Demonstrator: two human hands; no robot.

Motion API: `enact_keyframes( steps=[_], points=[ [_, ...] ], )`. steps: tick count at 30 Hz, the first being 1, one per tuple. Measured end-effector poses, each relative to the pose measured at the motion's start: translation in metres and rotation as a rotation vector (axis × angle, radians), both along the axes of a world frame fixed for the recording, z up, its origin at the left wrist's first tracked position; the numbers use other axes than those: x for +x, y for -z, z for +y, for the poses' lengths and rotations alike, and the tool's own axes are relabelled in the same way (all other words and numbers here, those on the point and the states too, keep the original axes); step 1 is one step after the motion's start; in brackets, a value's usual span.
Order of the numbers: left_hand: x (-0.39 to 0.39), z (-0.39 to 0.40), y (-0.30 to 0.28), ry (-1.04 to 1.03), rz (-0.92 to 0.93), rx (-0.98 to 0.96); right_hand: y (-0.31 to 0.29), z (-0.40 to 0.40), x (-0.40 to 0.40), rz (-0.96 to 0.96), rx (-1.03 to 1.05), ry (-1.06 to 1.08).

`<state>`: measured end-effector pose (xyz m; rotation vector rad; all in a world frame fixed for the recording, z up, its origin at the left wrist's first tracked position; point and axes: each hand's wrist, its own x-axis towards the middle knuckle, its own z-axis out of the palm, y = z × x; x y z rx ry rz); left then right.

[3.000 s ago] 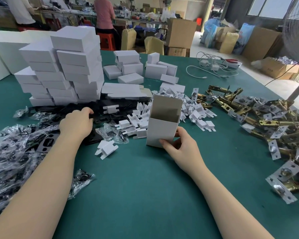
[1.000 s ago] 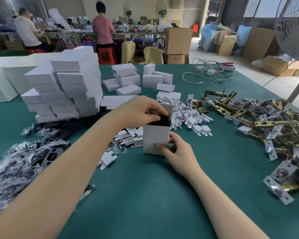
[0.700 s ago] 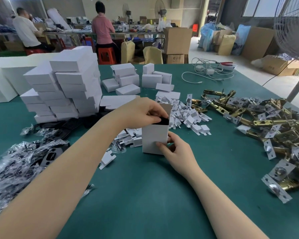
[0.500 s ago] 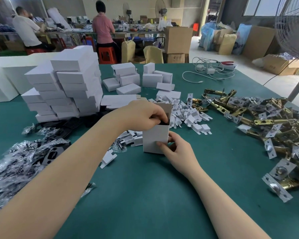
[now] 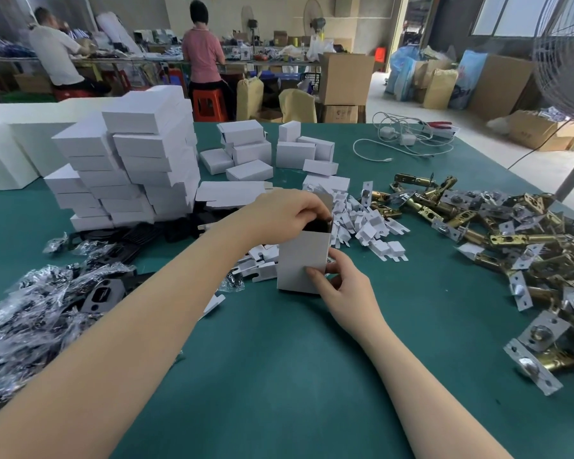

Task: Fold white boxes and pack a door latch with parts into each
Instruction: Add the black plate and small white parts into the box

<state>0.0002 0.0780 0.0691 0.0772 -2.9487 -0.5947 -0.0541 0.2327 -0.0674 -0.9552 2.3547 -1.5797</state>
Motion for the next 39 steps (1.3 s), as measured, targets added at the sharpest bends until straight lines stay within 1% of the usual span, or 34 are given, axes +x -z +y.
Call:
enact_keyframes(
  steps=[3, 8, 10, 13, 15, 17, 18, 19, 21, 23, 24, 25, 26, 27, 28, 30, 31, 33, 35, 36, 37, 39],
  points=[
    [0.004, -0.004, -0.002, 0.016, -0.032, 0.010, 0.000, 0.000, 0.000, 0.006, -0.007, -0.008],
    [0.006, -0.001, -0.010, 0.061, -0.153, -0.109, -0.001, 0.001, 0.001, -0.004, -0.009, -0.016],
    [0.006, 0.000, -0.011, 0.064, -0.149, -0.097, -0.001, 0.002, 0.001, -0.005, -0.010, -0.020],
    [0.008, -0.001, -0.010, 0.056, -0.100, -0.031, -0.001, 0.002, 0.002, -0.004, -0.005, -0.025],
    [0.011, -0.001, -0.012, 0.070, -0.111, -0.068, -0.001, 0.002, 0.001, -0.007, -0.007, -0.023],
    [0.012, 0.001, -0.014, 0.087, -0.109, -0.153, -0.001, 0.002, 0.001, -0.003, -0.003, -0.023],
    [0.013, 0.002, -0.015, 0.092, -0.056, -0.166, -0.001, 0.003, 0.001, 0.000, -0.003, -0.024],
    [0.016, 0.001, -0.015, 0.091, 0.037, -0.134, -0.002, 0.003, 0.001, 0.004, -0.010, -0.028],
    [0.025, -0.002, -0.012, 0.042, 0.297, 0.034, -0.003, 0.004, 0.002, 0.018, -0.035, -0.048],
    [0.041, -0.011, -0.006, -0.081, 0.513, 0.197, -0.004, 0.004, 0.005, 0.034, -0.059, -0.086],
    [0.050, -0.018, -0.003, -0.170, 0.569, 0.245, -0.003, 0.004, 0.005, 0.038, -0.064, -0.103],
    [0.060, -0.027, 0.000, -0.276, 0.588, 0.253, -0.002, 0.003, 0.005, 0.035, -0.061, -0.113],
    [0.069, -0.039, 0.003, -0.385, 0.559, 0.218, -0.002, 0.003, 0.004, 0.028, -0.050, -0.111],
    [0.078, -0.054, 0.007, -0.495, 0.469, 0.132, -0.001, 0.003, 0.002, 0.021, -0.036, -0.103],
    [0.087, -0.071, 0.011, -0.596, 0.311, -0.001, 0.000, 0.003, 0.001, 0.017, -0.021, -0.092],
    [0.107, -0.105, 0.020, -0.770, -0.117, -0.255, -0.001, 0.002, 0.000, 0.011, 0.002, -0.073],
    [0.117, -0.120, 0.024, -0.840, -0.310, -0.328, -0.001, 0.002, 0.000, 0.009, 0.006, -0.071],
    [0.137, -0.144, 0.031, -0.919, -0.565, -0.420, -0.001, 0.002, 0.001, 0.007, 0.004, -0.070],
    [0.150, -0.166, 0.042, -0.904, -0.695, -0.472, -0.002, 0.003, 0.001, 0.010, 0.004, -0.070],
    [0.156, -0.173, 0.048, -0.877, -0.726, -0.482, -0.002, 0.003, 0.002, 0.012, 0.010, -0.068],
    [0.161, -0.178, 0.052, -0.847, -0.733, -0.482, -0.003, 0.003, 0.002, 0.014, 0.015, -0.065],
    [0.168, -0.183, 0.057, -0.809, -0.673, -0.439, -0.004, 0.004, 0.003, 0.021, 0.019, -0.062]
  ],
)
